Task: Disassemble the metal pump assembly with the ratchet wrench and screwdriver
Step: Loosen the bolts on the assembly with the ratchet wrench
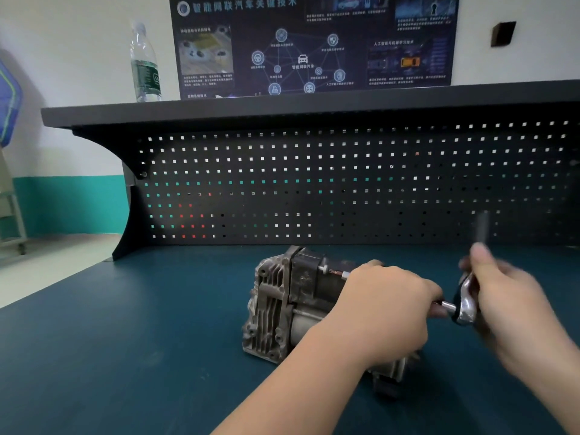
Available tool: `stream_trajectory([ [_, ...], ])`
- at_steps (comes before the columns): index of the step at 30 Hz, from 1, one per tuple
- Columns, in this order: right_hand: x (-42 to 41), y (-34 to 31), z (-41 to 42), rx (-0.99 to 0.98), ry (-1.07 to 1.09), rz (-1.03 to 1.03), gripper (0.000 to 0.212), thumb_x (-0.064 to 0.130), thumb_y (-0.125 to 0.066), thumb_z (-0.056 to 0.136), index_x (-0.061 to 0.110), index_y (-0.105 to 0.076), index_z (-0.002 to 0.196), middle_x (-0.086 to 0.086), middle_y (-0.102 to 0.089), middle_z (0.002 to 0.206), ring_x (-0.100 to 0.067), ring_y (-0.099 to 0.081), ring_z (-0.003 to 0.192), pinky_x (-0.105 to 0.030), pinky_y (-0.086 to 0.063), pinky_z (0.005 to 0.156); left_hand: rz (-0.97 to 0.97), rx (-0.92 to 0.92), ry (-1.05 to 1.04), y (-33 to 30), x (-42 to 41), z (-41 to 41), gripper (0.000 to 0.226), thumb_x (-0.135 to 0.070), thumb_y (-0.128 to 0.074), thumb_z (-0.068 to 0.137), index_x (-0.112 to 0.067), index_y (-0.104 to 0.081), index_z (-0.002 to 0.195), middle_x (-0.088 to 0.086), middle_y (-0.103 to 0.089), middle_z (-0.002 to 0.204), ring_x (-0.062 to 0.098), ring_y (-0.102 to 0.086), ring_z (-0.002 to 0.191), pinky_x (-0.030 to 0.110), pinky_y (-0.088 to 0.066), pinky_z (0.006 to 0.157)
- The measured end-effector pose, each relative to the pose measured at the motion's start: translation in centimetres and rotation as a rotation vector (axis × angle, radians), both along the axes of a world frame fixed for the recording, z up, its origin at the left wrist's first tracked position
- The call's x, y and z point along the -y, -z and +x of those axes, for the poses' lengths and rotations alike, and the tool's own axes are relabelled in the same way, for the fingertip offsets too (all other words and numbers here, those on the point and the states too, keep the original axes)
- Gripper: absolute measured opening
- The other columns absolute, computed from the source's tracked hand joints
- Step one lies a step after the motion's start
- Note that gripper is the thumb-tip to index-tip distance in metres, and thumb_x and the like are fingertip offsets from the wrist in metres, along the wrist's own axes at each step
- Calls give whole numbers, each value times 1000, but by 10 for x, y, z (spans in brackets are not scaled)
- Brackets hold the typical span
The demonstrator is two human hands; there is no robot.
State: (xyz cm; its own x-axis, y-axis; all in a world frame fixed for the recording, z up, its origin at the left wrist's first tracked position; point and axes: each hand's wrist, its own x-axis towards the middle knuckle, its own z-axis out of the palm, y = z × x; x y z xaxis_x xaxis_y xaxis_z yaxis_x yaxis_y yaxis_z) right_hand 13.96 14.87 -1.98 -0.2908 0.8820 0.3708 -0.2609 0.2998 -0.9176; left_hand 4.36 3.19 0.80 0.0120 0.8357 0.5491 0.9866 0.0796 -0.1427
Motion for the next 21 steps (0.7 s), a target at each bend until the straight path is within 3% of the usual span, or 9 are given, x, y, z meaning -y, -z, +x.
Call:
stream_trajectory([
  [2, -4, -2, -1, 8, -229, -372, 36, 36, -50, 98, 10, -53, 72, -5, -38, 53, -10, -28, 28, -19, -26, 33, 11, 10, 5, -1, 0, 0, 20, -34, -46, 96, -26, -63, 100, 0, -67, 93, 25, -51, 75, 30, -20, 65],
  [3, -5, -3, -1, 36, -230, -363, 36, 36, -51, 97, 10, -54, 73, -5, -39, 55, -11, -31, 31, -20, -28, 36, 6, 13, 10, -1, 0, 0, 21, -35, -46, 97, -25, -63, 100, 0, -67, 94, 25, -51, 76, 30, -21, 66],
  [5, -1, -3, 2, 39, -73, 14, 34, 42, -47, 97, 20, -60, 75, -1, -46, 55, -11, -42, 43, -22, -35, 44, -33, 19, 16, -1, -1, -1, 22, -36, -46, 96, -24, -63, 101, -1, -66, 97, 23, -51, 78, 30, -24, 71],
  [7, 11, -10, 6, -19, 30, 508, 33, 52, -41, 96, 30, -59, 81, 3, -51, 50, -2, -46, 41, -13, -37, 42, -74, 13, 21, -2, -1, -2, 20, -35, -47, 96, -22, -63, 98, -1, -65, 98, 22, -55, 85, 31, -28, 77],
  [9, 15, -11, 9, 0, 35, 759, 34, 61, -35, 95, 34, -54, 86, 8, -56, 56, -3, -50, 43, -8, -36, 41, -81, 39, 34, -4, 0, -3, 17, -34, -49, 95, -24, -62, 97, -1, -65, 101, 23, -55, 89, 30, -26, 75],
  [13, 9, -3, 4, -36, 166, 595, 36, 61, -32, 93, 35, -51, 78, 2, -60, 59, -6, -50, 43, -11, -35, 40, -53, -13, 14, -3, 0, -1, 17, -33, -48, 96, -24, -60, 91, -1, -65, 94, 22, -51, 77, 29, -22, 71],
  [16, 0, 5, -1, -17, 240, 446, 38, 55, -30, 93, 32, -52, 73, 0, -53, 49, -8, -49, 48, -19, -36, 46, -23, -99, 14, 1, -3, -2, 16, -32, -46, 97, -25, -54, 85, -3, -63, 88, 20, -57, 83, 30, -25, 70],
  [19, -2, 9, -3, -10, 254, 439, 37, 42, -30, 100, 25, -50, 74, 9, -56, 48, -3, -49, 46, -12, -34, 43, -1, -117, 34, 2, -4, -3, 15, -31, -47, 97, -26, -56, 87, -3, -61, 86, 19, -57, 83, 30, -25, 69],
  [21, 0, 8, -3, -20, 267, 460, 36, 39, -30, 101, 25, -48, 74, 13, -58, 50, -1, -49, 45, -9, -33, 41, 6, -93, 38, 1, -2, -3, 14, -31, -47, 97, -27, -59, 92, -4, -60, 83, 20, -50, 73, 29, -23, 66],
])
